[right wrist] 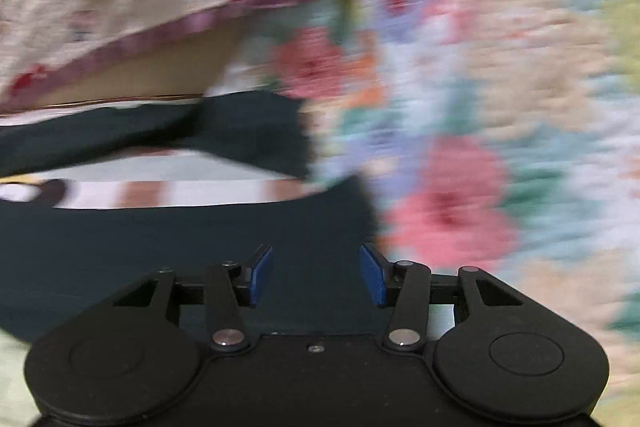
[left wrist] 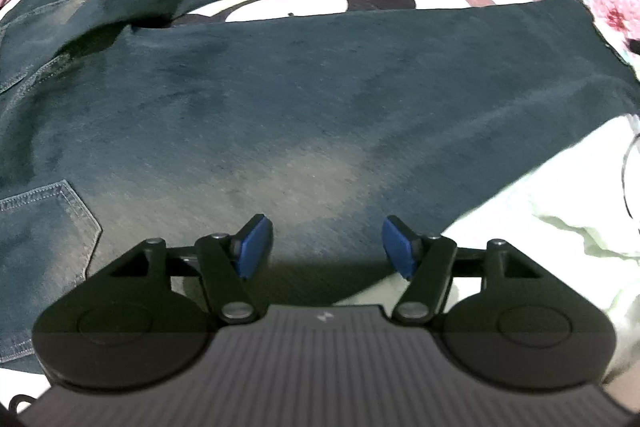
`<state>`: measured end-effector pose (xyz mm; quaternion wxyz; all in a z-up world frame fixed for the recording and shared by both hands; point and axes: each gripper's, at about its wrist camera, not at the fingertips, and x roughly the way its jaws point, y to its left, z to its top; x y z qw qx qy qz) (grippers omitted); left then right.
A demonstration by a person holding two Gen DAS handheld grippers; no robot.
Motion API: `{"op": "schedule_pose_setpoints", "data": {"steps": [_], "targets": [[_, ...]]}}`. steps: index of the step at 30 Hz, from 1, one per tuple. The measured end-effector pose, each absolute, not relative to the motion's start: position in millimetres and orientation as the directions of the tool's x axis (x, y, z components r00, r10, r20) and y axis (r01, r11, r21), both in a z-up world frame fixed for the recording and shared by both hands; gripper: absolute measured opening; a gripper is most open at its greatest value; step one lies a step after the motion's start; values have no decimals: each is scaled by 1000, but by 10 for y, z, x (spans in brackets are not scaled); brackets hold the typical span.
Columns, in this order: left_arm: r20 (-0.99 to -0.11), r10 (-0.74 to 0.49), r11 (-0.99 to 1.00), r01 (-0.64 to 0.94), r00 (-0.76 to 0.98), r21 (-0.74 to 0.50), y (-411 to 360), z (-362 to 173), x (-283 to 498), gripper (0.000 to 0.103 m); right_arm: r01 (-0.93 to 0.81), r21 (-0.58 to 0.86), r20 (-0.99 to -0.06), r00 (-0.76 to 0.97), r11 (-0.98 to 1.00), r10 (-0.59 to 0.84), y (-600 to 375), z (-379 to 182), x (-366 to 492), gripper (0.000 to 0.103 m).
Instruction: Fold clothes
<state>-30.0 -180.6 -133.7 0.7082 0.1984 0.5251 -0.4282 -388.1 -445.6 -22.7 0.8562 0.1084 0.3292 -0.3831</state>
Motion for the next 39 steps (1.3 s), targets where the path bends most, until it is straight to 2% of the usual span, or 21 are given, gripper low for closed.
{"op": "schedule_pose_setpoints", "data": {"steps": [5, 7, 9, 11, 13, 15, 19, 24, 27, 29, 30, 31, 32, 33, 35, 37, 39], "targets": [[-915, -398, 559, 810, 71, -181, -1720, -1228, -278, 63, 563, -4, -660, 619, 826, -425, -4139, -291, -2821, 53], [-899, -398, 629, 768, 183, -122, -1567, -1071, -170, 63, 471, 25, -653, 676, 882, -342, -3944, -247, -2401, 53], [-856, -424, 723, 680, 296, -122, -1297, -899, 23, 64, 357, 0, -646, 713, 934, -272, -3739, -168, -1976, 53], [-845, -434, 773, 611, 313, -170, -1060, -821, 234, 64, 237, -41, -641, 739, 971, -208, -3532, -61, -1636, 54], [-831, -423, 803, 573, 360, -161, -876, -742, 395, 65, 145, -79, -632, 758, 986, -162, -3412, 42, -1371, 59], [-803, -412, 828, 544, 431, -133, -731, -676, 574, 68, 109, -83, -637, 758, 991, -137, -3437, 103, -1119, 64], [-751, -382, 882, 455, 539, -122, -512, -643, 1036, 73, 45, -83, -651, 754, 996, -88, -3511, 218, -617, 66], [-757, -304, 905, 423, 578, -40, -546, -856, 1771, 74, -35, -82, -667, 744, 996, -29, -3603, 361, 11, 66], [-770, -291, 928, 364, 568, -82, -495, -1041, 2172, 73, -14, -75, -689, 724, 997, -41, -3712, 296, 370, 66], [-763, -339, 923, 353, 550, -156, -443, -1144, 2385, 67, 30, -67, -695, 716, 997, -68, -3793, 168, 552, 66], [-763, -356, 920, 345, 540, -186, -422, -1199, 2490, 55, 58, -61, -692, 717, 996, -84, -3829, 92, 612, 64], [-773, -352, 923, 330, 527, -196, -418, -1263, 2592, 47, 97, -44, -692, 715, 994, -100, -3884, 0, 679, 60], [-784, -347, 927, 315, 514, -204, -415, -1331, 2697, 34, 117, 1, -709, 701, 993, -82, -3946, -61, 697, 25], [-795, -339, 932, 296, 504, -210, -412, -1406, 2807, 31, 134, 49, -727, 685, 990, -56, -4009, -115, 707, 3], [-800, -315, 946, 240, 510, -219, -405, -1522, 2973, 33, 171, 145, -757, 653, 975, -2, -4135, -225, 727, 3], [-800, -308, 951, 182, 514, -250, -376, -1611, 3121, 37, 212, 114, -778, 626, 971, -45, -4249, -310, 687, 5], [-790, -349, 935, 128, 505, -331, -351, -1673, 3250, 57, 267, 87, -797, 597, 960, -93, -4409, -384, 635, 13]]}}
